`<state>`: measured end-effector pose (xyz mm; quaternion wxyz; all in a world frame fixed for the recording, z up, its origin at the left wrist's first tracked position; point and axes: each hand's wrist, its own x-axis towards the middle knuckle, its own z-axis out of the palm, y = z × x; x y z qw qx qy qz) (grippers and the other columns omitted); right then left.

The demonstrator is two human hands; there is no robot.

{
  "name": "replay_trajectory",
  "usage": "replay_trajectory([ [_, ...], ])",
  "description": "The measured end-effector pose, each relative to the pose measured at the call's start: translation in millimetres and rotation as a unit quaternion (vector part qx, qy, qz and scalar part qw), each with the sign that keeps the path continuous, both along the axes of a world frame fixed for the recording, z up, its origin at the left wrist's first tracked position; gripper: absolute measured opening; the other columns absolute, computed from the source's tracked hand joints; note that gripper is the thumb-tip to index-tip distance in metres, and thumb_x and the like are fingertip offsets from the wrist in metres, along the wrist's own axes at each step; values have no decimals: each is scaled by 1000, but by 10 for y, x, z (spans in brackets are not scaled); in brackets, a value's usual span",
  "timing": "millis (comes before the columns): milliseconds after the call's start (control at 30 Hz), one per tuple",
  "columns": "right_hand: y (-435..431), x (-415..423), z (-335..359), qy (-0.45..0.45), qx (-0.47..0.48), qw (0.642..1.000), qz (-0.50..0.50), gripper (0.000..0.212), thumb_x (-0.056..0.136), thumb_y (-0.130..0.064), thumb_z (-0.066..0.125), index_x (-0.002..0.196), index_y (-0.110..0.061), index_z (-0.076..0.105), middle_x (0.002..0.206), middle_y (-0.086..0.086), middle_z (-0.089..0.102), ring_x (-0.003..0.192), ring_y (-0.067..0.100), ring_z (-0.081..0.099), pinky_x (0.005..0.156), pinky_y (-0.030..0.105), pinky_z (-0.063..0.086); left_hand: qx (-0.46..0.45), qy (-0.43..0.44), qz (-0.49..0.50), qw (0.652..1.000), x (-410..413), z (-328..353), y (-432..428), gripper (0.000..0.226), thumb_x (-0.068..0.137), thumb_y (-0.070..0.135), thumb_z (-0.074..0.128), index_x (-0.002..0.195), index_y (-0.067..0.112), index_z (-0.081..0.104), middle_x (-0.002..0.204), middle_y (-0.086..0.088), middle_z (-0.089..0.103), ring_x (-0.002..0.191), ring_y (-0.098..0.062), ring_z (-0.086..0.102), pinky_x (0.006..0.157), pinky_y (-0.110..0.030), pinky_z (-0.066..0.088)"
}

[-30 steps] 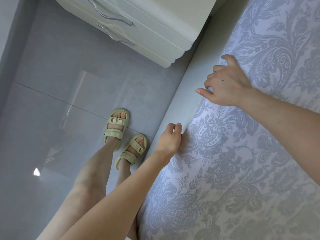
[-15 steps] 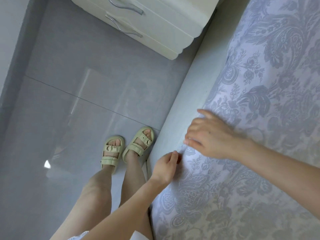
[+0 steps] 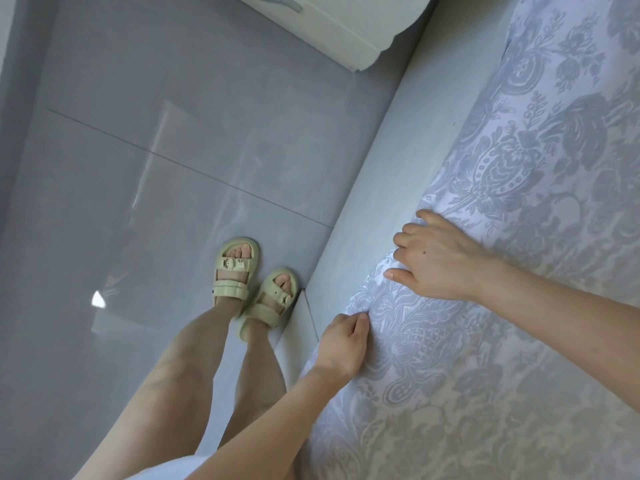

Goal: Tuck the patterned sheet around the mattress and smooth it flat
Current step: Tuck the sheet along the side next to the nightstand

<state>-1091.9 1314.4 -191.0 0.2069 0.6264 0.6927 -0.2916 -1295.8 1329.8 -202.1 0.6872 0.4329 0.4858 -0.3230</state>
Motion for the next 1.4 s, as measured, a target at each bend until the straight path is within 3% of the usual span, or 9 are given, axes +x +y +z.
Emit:
replay_trajectory([
  [167,156,-89,33,-49,-158,984,59,65,97,-54,14,105,-17,67,110,1,65,108,19,53,100,37,23,-27,37,5,999,89,24,-72,47,98,46,30,61,21,44,69,6,48,73,-14,46,71,-26,34],
  [333,188,-206,-64,-110,-244,959,97,74,93,-63,9,112,-17,64,113,7,64,113,20,51,104,41,17,-155,55,55,985,171,-146,-211,61,91,62,24,112,24,66,109,4,68,104,-17,61,92,-28,43],
  [533,110,-193,-178,-113,-280,949,89,83,86,-71,2,126,-22,56,130,1,58,128,16,43,103,40,17,-242,45,80,966,229,-142,-241,61,86,72,28,116,32,64,111,4,70,101,-13,65,89,-27,48],
  [633,150,-193,-129,-82,-231,968,54,80,90,-67,4,108,-19,66,116,3,65,114,18,53,101,37,26,-222,21,59,973,154,-106,-168,68,87,72,20,121,30,62,120,5,65,103,-10,60,85,-21,42],
  [800,-101,-200,-120,-49,60,997,-22,66,91,-45,19,58,-11,64,54,8,63,54,27,60,64,34,42,-229,-2,64,971,173,-70,-134,60,91,67,10,117,38,55,125,8,58,105,-8,52,91,-23,33],
  [933,-207,-329,6,-22,-5,999,30,67,93,-51,14,73,-19,70,72,0,70,76,22,63,78,37,35,-225,-20,64,972,209,-114,-127,71,88,70,1,139,39,40,136,9,50,120,-10,47,97,-25,32],
  [1100,-45,-421,-49,-56,-62,994,76,67,98,-53,11,98,-19,69,98,4,69,98,21,60,95,39,25,-155,8,132,979,-114,-136,-129,65,95,61,11,101,29,67,108,6,67,103,-11,60,95,-26,43],
  [1233,-214,-431,-145,-80,37,995,40,78,93,-49,4,68,-14,69,67,6,68,66,23,61,81,36,34,-18,8,177,984,-614,-35,-277,41,99,46,32,95,25,67,106,4,69,105,-14,61,102,-36,43],
  [1400,-288,-393,-208,-37,111,993,-16,51,90,-41,29,48,-16,47,36,8,49,33,24,48,58,31,42,30,43,135,990,-1137,-25,-319,31,98,40,37,90,28,64,96,8,66,96,-12,59,104,-38,41],
])
